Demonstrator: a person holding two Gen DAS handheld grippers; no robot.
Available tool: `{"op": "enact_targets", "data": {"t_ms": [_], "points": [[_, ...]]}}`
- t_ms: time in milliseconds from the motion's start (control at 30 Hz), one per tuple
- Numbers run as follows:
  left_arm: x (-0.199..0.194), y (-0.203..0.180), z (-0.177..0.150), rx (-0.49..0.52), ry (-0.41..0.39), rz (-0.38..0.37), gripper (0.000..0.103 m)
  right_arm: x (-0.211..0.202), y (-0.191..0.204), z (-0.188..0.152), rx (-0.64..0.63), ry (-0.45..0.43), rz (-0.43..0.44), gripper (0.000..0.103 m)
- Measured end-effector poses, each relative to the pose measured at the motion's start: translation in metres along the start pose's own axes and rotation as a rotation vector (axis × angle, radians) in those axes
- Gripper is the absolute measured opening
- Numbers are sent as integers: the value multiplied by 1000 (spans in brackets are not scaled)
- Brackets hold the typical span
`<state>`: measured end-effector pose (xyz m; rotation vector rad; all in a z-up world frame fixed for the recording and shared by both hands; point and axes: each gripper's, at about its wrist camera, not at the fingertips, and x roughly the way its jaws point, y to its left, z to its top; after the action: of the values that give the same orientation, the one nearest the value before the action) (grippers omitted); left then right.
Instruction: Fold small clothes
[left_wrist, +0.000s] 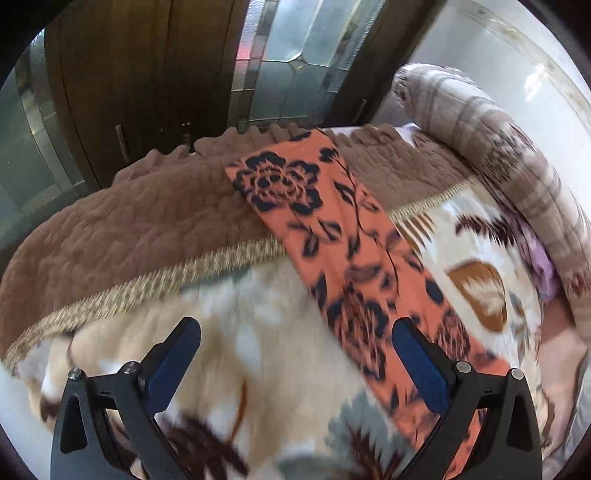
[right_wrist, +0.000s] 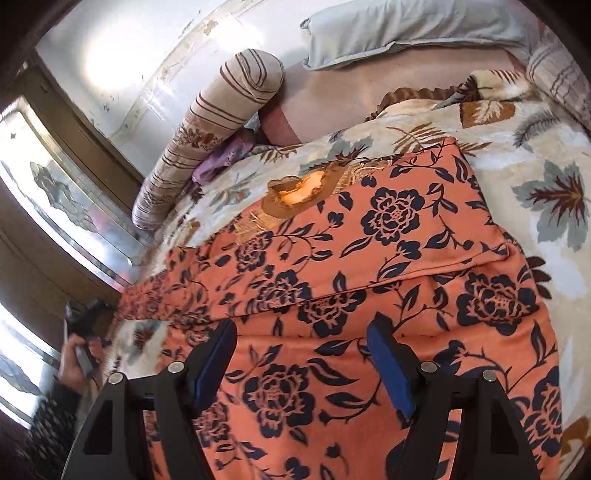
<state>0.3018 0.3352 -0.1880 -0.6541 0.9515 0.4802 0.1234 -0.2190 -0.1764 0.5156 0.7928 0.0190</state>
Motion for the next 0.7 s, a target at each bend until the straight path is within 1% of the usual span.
{"op": "enact_targets", "data": {"t_ms": [67,100,133,200,233,267,333,367,400,433,467,533,567,600,633,667,700], "points": [[9,0,11,-35,-12,-25,97,5,2,0,-23,4,-16,76],[14,1,16,-45,-11,-37,90,7,3,-1,-32,7,-21,76],[23,1,20,-60,-1,-52,77,10,4,-1,-37,7,-22,76],[34,0,23,-78,20,-66,58,15,4,1,-44,6,-19,76],[35,-4,23,-78,8,-45,55,17,5,1,-46,5,-18,76],[35,-8,23,-68,-22,-40,51,19,4,2,-45,2,-19,76],[40,-17,25,-27,-18,-68,8,22,3,5,-38,-6,-22,76],[39,-23,24,9,-17,-74,7,23,1,7,-32,-11,-28,76],[35,-29,23,42,-41,-62,7,23,0,9,-26,-18,-33,76],[26,-37,21,88,-80,-66,6,22,-3,11,-16,-29,-38,76],[12,-52,16,159,-126,-91,6,20,-7,13,-1,-44,-42,76],[-7,-78,7,259,-170,-118,6,15,-13,18,28,-67,-47,76],[-24,-99,-4,338,-194,-146,6,11,-16,21,46,-82,-52,76],[-32,-113,-10,381,-206,-162,5,7,-20,23,64,-95,-54,76],[-47,-130,-22,445,-221,-188,5,3,-24,25,84,-110,-58,76],[-66,-154,-40,527,-235,-230,5,-1,-28,27,102,-122,-63,76],[-79,-171,-56,584,-239,-265,5,-5,-32,29,120,-134,-67,76]]}}
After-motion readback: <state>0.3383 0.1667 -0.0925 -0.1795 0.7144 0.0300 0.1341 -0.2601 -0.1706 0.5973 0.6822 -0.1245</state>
